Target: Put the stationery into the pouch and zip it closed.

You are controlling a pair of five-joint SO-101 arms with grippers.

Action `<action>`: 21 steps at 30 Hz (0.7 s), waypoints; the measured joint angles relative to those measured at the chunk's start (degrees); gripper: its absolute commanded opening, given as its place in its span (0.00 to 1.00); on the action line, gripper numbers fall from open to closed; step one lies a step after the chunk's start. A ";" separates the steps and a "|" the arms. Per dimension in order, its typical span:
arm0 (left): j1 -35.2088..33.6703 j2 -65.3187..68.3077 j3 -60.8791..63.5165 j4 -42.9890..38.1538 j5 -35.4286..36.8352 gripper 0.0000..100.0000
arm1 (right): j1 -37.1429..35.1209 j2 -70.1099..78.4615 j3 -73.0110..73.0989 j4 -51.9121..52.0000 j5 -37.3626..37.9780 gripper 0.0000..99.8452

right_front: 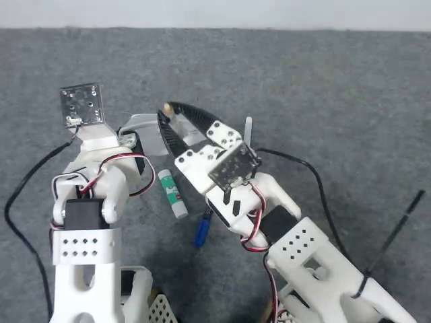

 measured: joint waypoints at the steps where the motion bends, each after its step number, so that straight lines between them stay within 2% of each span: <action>1: -0.09 0.00 0.00 0.00 0.00 0.01 | 0.00 0.53 0.88 -0.18 0.00 0.01; 11: -0.35 0.00 0.79 0.00 -0.09 0.01 | -1.76 0.35 6.77 0.09 6.07 0.01; 13: -0.35 0.00 0.79 0.00 -0.09 0.01 | -1.67 0.88 8.18 0.18 7.56 0.04; 17: -0.44 0.00 0.79 0.00 -0.09 0.01 | -2.02 0.70 8.88 0.18 8.35 0.17; 21: -0.26 0.00 0.79 0.00 -0.09 0.01 | -2.11 0.70 9.05 0.18 8.62 0.18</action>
